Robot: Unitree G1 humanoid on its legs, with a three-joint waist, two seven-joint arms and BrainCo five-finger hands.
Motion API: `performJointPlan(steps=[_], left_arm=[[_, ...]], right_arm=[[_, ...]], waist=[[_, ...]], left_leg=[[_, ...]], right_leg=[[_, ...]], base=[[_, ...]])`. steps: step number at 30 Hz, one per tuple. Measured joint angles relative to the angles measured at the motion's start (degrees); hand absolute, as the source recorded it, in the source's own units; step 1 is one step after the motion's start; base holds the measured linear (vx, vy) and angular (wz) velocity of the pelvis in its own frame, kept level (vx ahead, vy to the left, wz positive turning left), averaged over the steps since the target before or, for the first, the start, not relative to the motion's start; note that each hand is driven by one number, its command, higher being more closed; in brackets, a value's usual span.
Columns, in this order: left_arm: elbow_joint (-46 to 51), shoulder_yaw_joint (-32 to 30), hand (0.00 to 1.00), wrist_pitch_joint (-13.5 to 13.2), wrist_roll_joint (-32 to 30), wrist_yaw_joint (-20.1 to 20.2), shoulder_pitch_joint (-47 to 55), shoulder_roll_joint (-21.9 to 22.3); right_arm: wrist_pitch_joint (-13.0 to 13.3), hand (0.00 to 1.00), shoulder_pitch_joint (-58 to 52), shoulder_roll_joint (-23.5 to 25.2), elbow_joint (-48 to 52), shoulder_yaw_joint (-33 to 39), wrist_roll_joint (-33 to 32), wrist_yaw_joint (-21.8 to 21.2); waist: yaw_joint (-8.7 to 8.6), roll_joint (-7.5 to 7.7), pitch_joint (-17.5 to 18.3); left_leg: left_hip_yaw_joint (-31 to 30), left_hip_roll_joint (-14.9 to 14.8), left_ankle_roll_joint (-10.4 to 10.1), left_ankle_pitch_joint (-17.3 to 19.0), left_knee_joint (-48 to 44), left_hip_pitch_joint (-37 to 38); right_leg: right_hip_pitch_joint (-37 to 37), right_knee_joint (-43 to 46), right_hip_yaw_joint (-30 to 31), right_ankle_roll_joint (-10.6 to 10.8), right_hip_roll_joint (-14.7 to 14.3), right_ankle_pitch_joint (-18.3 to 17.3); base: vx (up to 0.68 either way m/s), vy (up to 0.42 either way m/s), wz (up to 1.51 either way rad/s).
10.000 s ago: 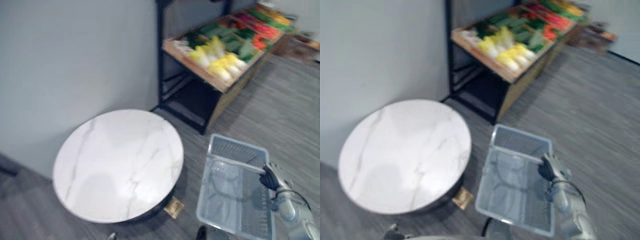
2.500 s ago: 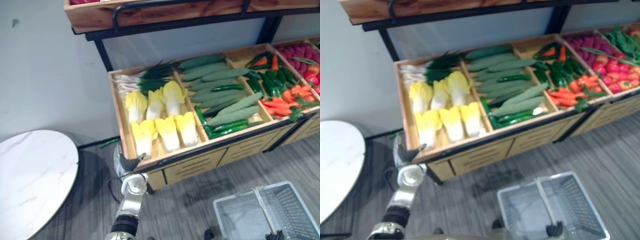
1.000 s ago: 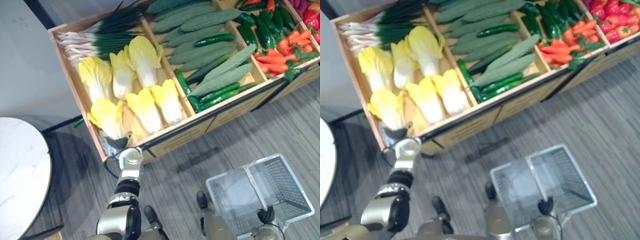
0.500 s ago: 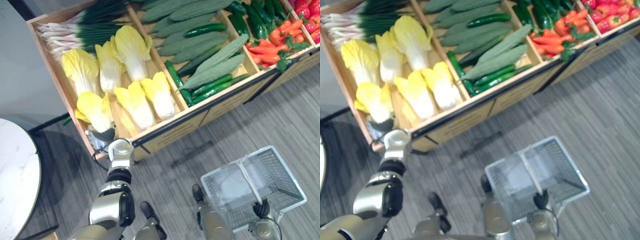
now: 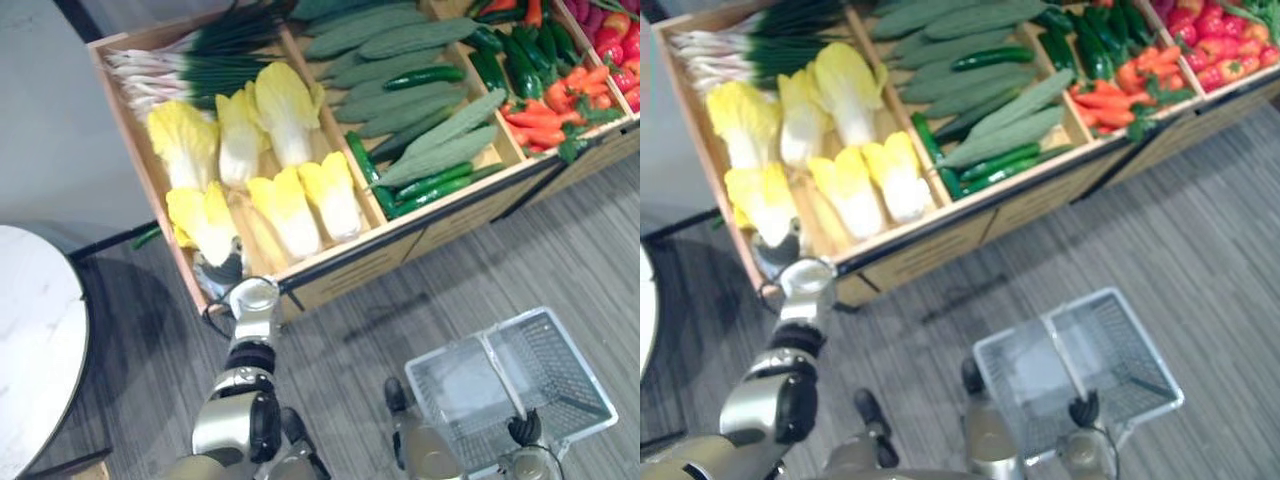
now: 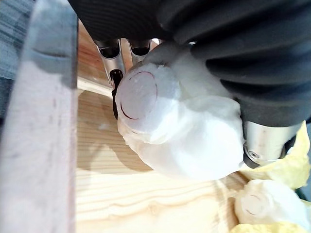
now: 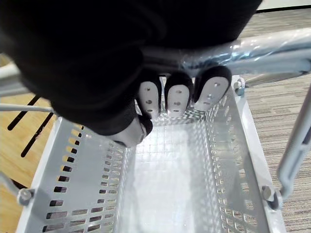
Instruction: Pick vegetable in the basket
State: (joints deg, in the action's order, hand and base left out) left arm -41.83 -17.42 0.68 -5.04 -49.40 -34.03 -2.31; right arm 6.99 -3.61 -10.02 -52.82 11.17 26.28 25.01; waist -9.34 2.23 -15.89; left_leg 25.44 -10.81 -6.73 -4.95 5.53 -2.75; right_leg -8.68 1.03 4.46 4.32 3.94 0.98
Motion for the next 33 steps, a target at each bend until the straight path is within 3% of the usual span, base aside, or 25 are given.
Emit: performJointPlan(steps=[10, 16, 23, 25, 30, 33], left_arm=[[14.58, 3.90, 1.00, 1.29, -5.38, -3.60, 6.05, 4.20], [22.89, 6.24, 1.00, 2.00, -9.83, -3.81, 10.34, 6.42], [33.01, 8.66, 1.00, 2.33, -14.29, -3.64, 11.98, 7.09], [35.03, 10.31, 1.00, 2.31, -14.71, -2.64, 13.40, 6.96], [38.24, 16.57, 1.00, -0.12, -16.37, 4.73, 20.32, 3.63], [39.07, 19.59, 1.00, -3.35, -15.48, 13.40, 26.49, -1.56]], right_arm=[[-0.62, 1.00, -2.59, 1.12, -0.08, 2.11, -0.30, -0.02], [-0.89, 1.00, -5.33, 2.09, -2.16, 3.35, -0.25, -0.37], [-1.52, 1.00, -7.63, 2.95, -3.27, 4.28, -0.29, -0.79], [-1.54, 1.00, -7.62, 2.93, -4.00, 4.38, -0.29, -1.28], [-1.76, 1.00, -6.54, 2.05, -4.53, 6.55, -1.62, -2.88], [-1.88, 1.00, -3.56, -1.30, -5.03, 9.22, -2.23, -4.90]], waist=[[1.60, -0.45, 0.87], [2.30, 0.11, 5.45], [3.67, 1.06, 8.13], [4.16, 1.30, 9.31], [4.99, 1.55, 10.25], [5.02, 1.01, 10.56]], left_leg=[[-2.55, -0.41, -0.17, -0.95, 0.43, 1.00], [-4.08, -0.32, -0.19, -1.17, 0.44, 0.94], [-6.07, -0.24, 0.23, -1.60, 0.44, 1.02], [-7.03, -0.06, 0.32, -1.67, 0.44, 0.87], [-7.24, 0.51, 0.32, -1.66, 0.43, 1.31], [-6.57, 0.83, 0.24, -1.36, 0.43, 1.87]], right_leg=[[1.88, 1.03, -2.19, 0.29, 0.07, -0.28], [2.94, 0.73, -3.62, 0.20, 0.47, -0.18], [5.00, -0.02, -6.14, 0.06, 0.89, -0.03], [5.08, -0.12, -6.41, 0.06, 0.96, -0.03], [6.23, -0.87, -7.19, 0.20, 1.33, -0.06], [6.02, -1.05, -6.11, 0.74, 1.48, -0.13]], base=[[-0.05, -0.005, 0.11], [-0.01, 0.002, 0.12], [0.02, 0.002, 0.20], [0.02, 0.004, 0.10], [0.00, 0.014, 0.08], [-0.02, 0.017, -0.15]])
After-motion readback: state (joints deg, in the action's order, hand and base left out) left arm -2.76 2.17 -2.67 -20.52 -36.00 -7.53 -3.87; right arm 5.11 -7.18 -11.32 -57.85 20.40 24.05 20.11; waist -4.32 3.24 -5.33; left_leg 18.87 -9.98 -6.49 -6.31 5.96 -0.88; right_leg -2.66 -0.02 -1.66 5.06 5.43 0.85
